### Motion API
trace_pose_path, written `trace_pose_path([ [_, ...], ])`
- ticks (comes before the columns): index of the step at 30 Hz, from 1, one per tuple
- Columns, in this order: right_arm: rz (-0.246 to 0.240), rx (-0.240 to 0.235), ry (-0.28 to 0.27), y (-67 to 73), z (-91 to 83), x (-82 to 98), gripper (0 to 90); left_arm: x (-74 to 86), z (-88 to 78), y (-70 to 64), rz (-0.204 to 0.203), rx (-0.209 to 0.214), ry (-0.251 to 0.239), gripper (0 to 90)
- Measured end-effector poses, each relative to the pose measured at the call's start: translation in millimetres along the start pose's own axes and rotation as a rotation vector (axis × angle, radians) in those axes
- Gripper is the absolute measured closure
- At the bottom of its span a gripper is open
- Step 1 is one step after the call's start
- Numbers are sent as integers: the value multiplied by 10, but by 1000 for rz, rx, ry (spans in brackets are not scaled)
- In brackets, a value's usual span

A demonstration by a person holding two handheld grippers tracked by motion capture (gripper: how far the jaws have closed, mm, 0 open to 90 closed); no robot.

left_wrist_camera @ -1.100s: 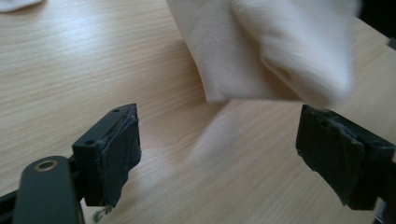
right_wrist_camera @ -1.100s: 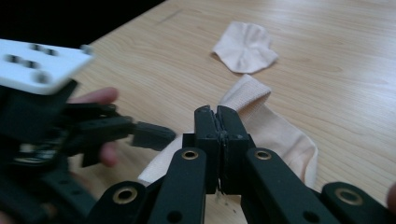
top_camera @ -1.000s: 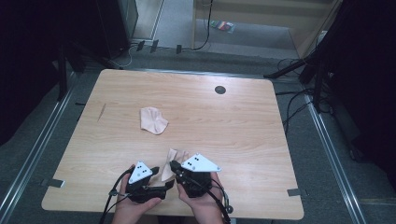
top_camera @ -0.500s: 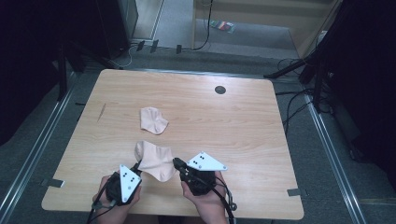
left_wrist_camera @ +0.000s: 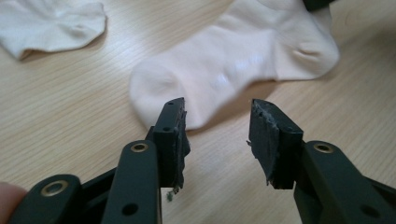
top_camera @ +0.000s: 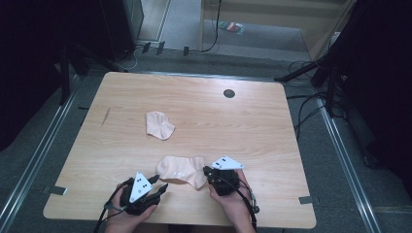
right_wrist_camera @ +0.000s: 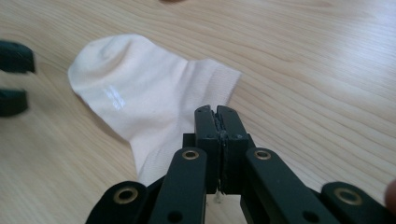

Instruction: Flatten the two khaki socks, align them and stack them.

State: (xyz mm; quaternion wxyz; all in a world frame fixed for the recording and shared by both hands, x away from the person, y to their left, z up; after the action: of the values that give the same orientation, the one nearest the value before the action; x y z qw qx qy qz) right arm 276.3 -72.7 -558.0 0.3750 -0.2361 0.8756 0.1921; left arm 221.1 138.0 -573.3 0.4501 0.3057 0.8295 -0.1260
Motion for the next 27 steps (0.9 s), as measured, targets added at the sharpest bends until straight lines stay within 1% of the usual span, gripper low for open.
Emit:
trace_pose_path([
  [2,8,15,8,-86,-6,26,895,-7,3,88,-49,5,-14,550],
  [3,20,22,9,-129,-10,37,888,-8,5,131,-75,11,-18,545],
  [4,34,32,8,-175,-14,46,869,-8,9,177,-93,7,-20,542],
  [5,47,50,1,-222,-25,53,834,-8,13,219,-109,-2,-23,542],
  [6,59,64,-9,-263,-38,55,775,-8,13,219,-109,-2,-23,543],
  [7,72,73,-21,-300,-55,53,691,-15,23,299,-145,-10,-31,543],
  [8,72,73,-21,-300,-55,53,691,-15,23,299,-145,-10,-31,544],
  [9,103,83,-38,-351,-99,45,672,-31,33,378,-190,-3,-49,550],
  [10,103,83,-38,-351,-99,45,672,-31,33,378,-190,-3,-49,555],
  [11,108,87,-50,-368,-124,38,668,-44,45,411,-224,3,-57,555],
  [12,119,95,-60,-382,-148,32,662,-58,64,444,-249,7,-63,560],
  [13,155,95,-75,-392,-185,31,659,-102,126,483,-275,23,-64,564],
  [14,155,95,-75,-392,-185,31,659,-102,126,483,-275,23,-64,568],
  [16,173,88,-77,-370,-200,50,654,-150,189,497,-279,27,-59,577],
  [17,164,96,-62,-346,-193,88,641,-212,255,500,-265,28,-47,591],
  [18,161,101,-51,-336,-183,116,638,-243,288,502,-262,26,-40,597],
  [19,161,101,-51,-336,-183,116,638,-243,288,502,-262,26,-40,603],
  [20,163,105,-35,-322,-151,167,633,-272,329,498,-260,32,-35,608],
  [21,165,108,-32,-321,-130,183,632,-302,438,477,-253,38,-7,609],
  [22,165,108,-32,-321,-130,183,632,-302,438,477,-253,38,-7,607],
  [23,174,99,-18,-304,-86,208,630,-302,498,458,-246,47,14,611],
  [24,170,98,-13,-295,-62,217,630,-295,594,409,-219,33,50,620],
  [25,163,101,-8,-284,-44,225,632,-289,628,377,-201,23,66,624],
  [26,158,102,-1,-270,-25,232,634,-289,628,377,-201,23,66,628],
  [27,148,108,3,-262,-10,236,648,-276,672,326,-171,10,93,638],
])
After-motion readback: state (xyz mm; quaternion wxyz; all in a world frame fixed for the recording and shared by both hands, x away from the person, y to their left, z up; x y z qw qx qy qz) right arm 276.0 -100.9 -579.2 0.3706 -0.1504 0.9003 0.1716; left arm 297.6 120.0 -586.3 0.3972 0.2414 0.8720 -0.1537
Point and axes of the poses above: each handheld gripper's, and its own axes: z roughly forward along the jaws, x roughly out of its underside, y roughly to its left, the point moved 6 cm from there along z, roughly forward along the jaws, and after that the axes turned 5 degrees about z, right-handed, at the moved point
